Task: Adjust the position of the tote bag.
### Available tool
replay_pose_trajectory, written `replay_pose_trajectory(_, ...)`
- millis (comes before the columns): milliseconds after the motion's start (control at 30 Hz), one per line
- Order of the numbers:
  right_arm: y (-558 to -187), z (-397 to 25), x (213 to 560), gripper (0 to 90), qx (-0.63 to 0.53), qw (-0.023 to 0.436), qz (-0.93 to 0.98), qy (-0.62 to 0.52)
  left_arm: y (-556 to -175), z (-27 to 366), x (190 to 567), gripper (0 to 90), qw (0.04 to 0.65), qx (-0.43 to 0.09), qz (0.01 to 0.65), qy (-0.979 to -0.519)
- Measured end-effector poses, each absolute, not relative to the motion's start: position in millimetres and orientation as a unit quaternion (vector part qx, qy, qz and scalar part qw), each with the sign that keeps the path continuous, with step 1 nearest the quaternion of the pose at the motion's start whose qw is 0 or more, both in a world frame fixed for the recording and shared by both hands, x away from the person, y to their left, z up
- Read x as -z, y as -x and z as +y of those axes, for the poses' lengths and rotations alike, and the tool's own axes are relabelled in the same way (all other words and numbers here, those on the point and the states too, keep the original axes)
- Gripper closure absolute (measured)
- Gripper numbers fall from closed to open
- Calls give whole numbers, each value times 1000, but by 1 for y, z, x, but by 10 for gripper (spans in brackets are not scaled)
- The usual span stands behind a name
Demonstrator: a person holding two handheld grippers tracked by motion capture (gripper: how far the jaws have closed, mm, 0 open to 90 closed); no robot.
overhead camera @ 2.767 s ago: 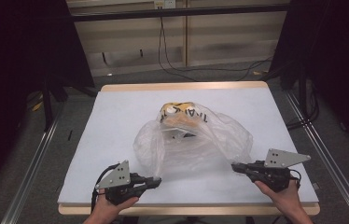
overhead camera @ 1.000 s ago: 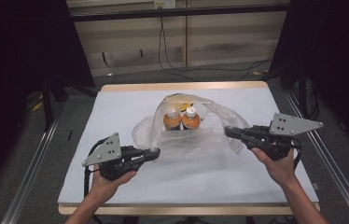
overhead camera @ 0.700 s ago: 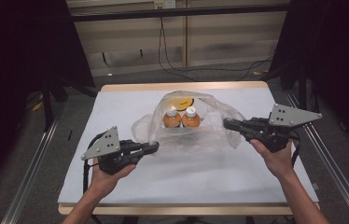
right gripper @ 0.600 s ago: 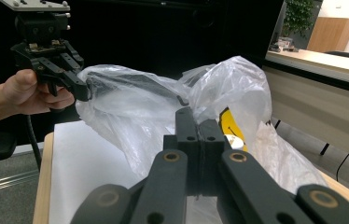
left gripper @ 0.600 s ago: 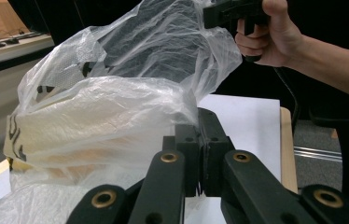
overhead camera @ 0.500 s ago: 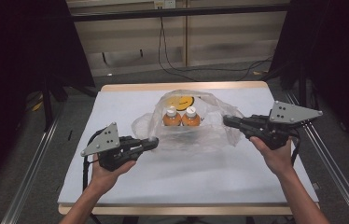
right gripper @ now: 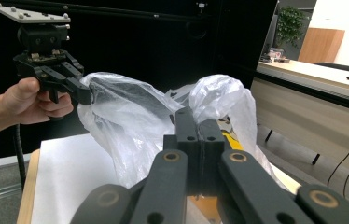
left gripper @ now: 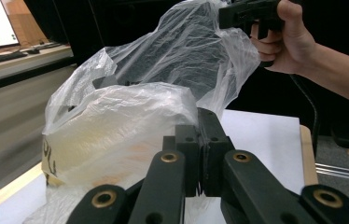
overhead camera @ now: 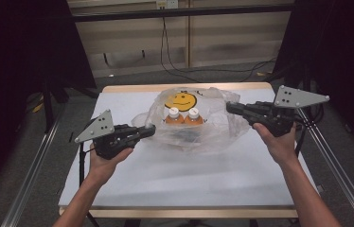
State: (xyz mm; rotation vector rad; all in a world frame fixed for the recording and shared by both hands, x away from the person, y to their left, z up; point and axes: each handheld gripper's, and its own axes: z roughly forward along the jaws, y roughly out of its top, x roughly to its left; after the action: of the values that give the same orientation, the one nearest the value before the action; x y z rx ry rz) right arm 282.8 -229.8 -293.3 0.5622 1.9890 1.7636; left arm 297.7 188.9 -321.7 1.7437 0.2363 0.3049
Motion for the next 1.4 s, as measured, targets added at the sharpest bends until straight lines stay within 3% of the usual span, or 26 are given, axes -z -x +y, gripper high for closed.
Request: replay_pose_trajectory(1400,-331,-234,225,896,-632,254,697,-226,-355,211,270,892,633,-167,150,-741)
